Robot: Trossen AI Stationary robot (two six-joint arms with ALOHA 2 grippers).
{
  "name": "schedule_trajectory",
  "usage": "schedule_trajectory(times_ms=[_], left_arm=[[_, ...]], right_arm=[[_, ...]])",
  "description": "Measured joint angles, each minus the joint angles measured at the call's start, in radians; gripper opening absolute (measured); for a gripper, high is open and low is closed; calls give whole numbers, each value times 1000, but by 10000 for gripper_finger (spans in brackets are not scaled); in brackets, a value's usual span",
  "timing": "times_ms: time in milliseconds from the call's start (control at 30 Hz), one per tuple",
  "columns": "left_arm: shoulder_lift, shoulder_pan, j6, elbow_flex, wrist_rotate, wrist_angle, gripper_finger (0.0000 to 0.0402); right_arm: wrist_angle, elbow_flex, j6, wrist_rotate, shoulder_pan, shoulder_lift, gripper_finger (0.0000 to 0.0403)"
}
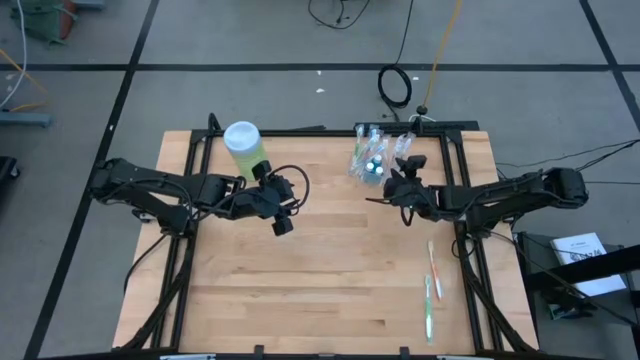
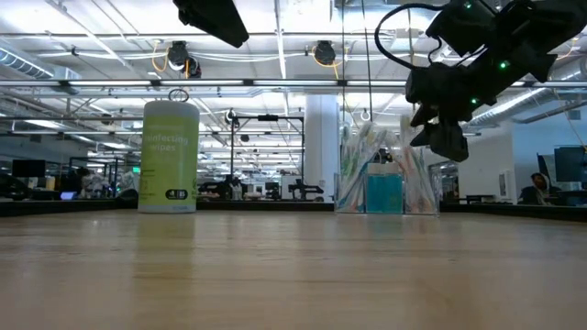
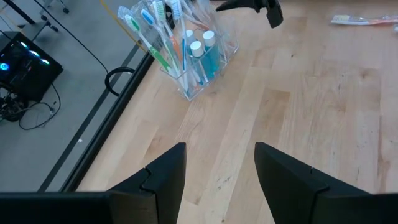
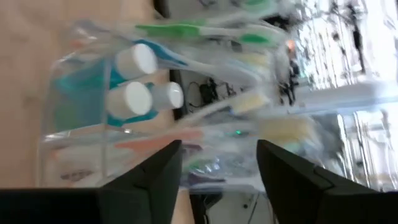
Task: Pick & Place toothbrushing station
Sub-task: Put the green toothbrush into the transparent organizer
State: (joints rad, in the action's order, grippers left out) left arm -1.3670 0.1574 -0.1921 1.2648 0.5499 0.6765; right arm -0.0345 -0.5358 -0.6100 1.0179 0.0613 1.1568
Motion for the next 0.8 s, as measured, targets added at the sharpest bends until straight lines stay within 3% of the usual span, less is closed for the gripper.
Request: schedule_trajectory(times_ms=[233, 500, 633, 800], left_arm=[[0, 0, 6, 0, 0, 0, 196], [0, 0, 5, 0, 0, 0, 196], [0, 0, 2, 0, 0, 0, 196], [0, 0, -30, 0, 0, 0, 196]], right_arm=[[2, 0, 255, 189, -100, 0, 231], [2, 0, 628, -24, -259, -9, 222], [0, -1, 930, -272, -323, -50, 206], [-6, -1, 1388, -782, -386, -79, 183]])
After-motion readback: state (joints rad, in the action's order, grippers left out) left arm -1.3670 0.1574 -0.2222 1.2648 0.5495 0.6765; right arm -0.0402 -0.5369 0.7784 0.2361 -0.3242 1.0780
